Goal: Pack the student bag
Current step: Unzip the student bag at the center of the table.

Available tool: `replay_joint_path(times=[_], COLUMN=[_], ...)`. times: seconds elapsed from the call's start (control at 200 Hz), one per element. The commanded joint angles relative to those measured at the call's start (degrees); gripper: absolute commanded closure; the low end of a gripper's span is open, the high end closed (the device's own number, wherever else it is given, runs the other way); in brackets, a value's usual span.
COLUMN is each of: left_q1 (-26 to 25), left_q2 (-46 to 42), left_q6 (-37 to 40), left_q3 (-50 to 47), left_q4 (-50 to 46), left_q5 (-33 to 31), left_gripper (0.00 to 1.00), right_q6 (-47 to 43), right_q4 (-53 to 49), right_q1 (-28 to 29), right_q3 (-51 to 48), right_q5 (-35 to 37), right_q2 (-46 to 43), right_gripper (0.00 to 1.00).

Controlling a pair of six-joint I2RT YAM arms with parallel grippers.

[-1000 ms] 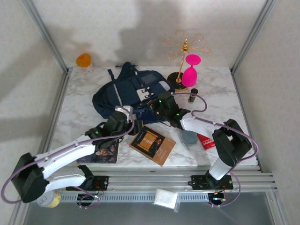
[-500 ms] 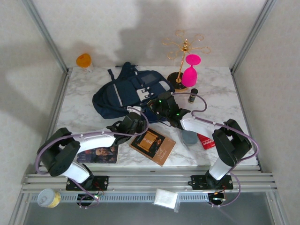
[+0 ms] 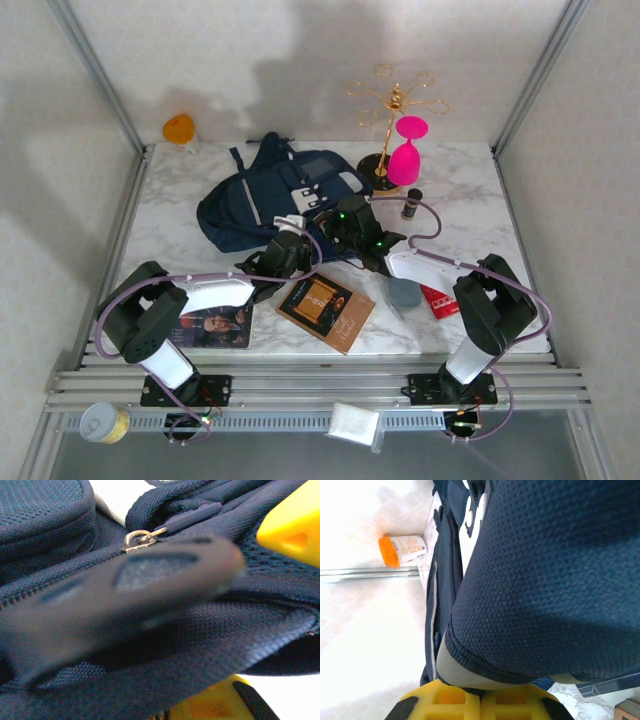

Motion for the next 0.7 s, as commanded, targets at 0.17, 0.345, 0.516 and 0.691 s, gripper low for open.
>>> replay_joint_path(times=[0.17,0.345,0.516,0.691], left_q1=[0.97,1.39,2.81,3.83], left_q2=[-5.09,-10.94,-17.8,-25.99], left_q6=[-0.57,-1.02,-0.89,0.34], left_q3=[-4.98,-9.23,-13.17,-16.05], left_q4=[1.84,1.35,-1.5,-6.13], left_q5=[-0.54,0.61,0.21,0.97], left_gripper=[1.0,1.0,1.0,1.0], right_q6=[-2.45,-3.49,-5.34,-8.28], right_q4=[3.57,3.23,3.12,0.96], right_q1=[-0.33,-1.59,-5.09,-6.89], right_q3=[3.19,3.65,5.1,9.0], right_q5=[-0.23,-1.02,-4.03,-6.69], right_q2=[-3.03,-2.68,-1.17,2.34], right_gripper=[1.0,1.0,1.0,1.0])
